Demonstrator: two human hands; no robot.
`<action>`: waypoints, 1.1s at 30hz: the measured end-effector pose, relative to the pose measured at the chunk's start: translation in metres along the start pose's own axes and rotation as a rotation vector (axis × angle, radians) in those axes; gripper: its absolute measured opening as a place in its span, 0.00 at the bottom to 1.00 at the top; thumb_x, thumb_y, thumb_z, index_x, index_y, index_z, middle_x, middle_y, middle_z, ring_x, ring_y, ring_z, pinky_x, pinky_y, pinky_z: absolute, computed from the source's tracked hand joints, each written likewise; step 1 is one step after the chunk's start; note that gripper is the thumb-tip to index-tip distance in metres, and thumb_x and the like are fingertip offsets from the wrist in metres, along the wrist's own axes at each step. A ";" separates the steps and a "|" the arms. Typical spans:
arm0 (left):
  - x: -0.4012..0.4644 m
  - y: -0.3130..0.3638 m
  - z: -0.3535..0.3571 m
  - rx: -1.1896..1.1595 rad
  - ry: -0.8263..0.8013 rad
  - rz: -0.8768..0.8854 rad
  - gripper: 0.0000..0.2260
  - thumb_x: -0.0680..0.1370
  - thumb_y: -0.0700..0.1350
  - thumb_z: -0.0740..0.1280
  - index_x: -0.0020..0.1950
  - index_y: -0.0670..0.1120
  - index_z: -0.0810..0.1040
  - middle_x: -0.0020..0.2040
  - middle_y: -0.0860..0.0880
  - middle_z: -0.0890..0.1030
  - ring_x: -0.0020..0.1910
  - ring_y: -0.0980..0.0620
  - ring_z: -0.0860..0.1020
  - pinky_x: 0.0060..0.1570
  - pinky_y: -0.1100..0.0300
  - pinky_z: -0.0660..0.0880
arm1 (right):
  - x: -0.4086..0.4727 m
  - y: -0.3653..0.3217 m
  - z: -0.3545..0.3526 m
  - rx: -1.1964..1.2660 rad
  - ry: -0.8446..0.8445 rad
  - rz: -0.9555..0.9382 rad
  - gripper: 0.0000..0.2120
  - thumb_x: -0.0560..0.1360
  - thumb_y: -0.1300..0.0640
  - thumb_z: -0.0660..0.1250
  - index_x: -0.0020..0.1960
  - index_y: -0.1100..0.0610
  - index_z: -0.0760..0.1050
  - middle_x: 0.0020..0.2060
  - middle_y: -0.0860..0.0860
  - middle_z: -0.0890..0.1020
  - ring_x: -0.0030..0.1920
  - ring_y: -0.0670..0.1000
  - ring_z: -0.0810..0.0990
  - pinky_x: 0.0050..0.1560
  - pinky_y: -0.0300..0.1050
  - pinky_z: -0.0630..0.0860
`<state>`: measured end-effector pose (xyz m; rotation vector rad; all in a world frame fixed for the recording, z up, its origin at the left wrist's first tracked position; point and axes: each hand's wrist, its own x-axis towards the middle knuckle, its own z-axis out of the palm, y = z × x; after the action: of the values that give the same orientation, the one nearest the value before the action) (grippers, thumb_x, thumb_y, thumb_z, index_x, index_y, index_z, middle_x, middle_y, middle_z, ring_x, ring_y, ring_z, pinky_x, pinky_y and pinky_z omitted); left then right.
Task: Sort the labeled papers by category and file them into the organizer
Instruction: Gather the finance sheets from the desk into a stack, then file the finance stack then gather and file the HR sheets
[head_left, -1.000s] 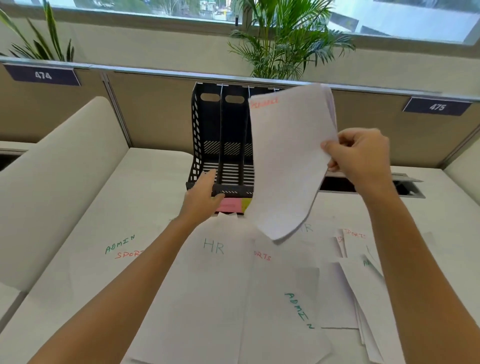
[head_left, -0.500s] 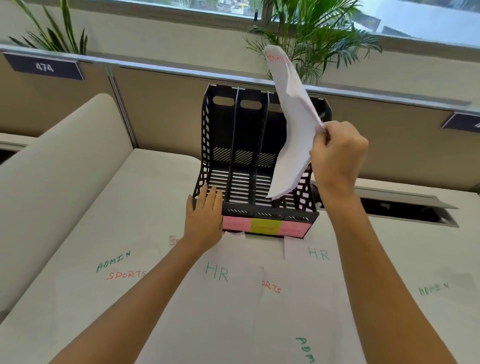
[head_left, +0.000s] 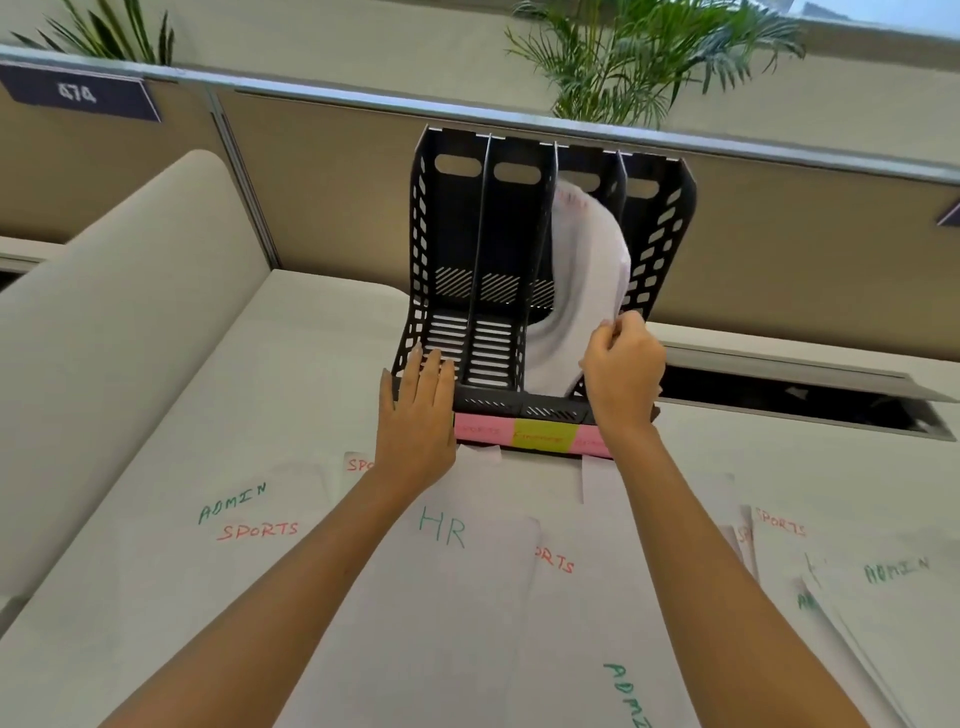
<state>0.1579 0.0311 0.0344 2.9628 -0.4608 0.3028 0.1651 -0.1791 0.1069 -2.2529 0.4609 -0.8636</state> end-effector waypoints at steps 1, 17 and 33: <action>0.000 0.000 0.000 0.000 -0.001 0.003 0.33 0.75 0.46 0.67 0.77 0.42 0.58 0.78 0.42 0.59 0.78 0.41 0.52 0.74 0.40 0.50 | -0.003 0.004 0.001 -0.002 -0.014 0.023 0.12 0.80 0.58 0.57 0.37 0.58 0.67 0.31 0.57 0.77 0.33 0.57 0.80 0.27 0.43 0.70; -0.106 -0.026 0.000 -0.105 -0.219 -0.387 0.35 0.78 0.52 0.65 0.78 0.41 0.52 0.77 0.39 0.55 0.74 0.37 0.57 0.66 0.42 0.64 | -0.105 0.054 -0.035 -0.134 -0.470 0.317 0.11 0.75 0.53 0.62 0.41 0.59 0.78 0.37 0.56 0.83 0.39 0.58 0.82 0.42 0.47 0.79; -0.166 -0.024 -0.010 -0.694 -0.269 -0.530 0.10 0.79 0.49 0.65 0.48 0.42 0.74 0.42 0.47 0.77 0.44 0.44 0.77 0.39 0.56 0.70 | -0.203 0.061 -0.057 0.447 -0.662 0.711 0.05 0.71 0.63 0.71 0.46 0.60 0.76 0.44 0.57 0.84 0.47 0.57 0.84 0.49 0.53 0.81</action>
<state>0.0083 0.1030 0.0061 2.3134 0.1836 -0.2664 -0.0255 -0.1414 0.0039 -1.6331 0.6112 0.1453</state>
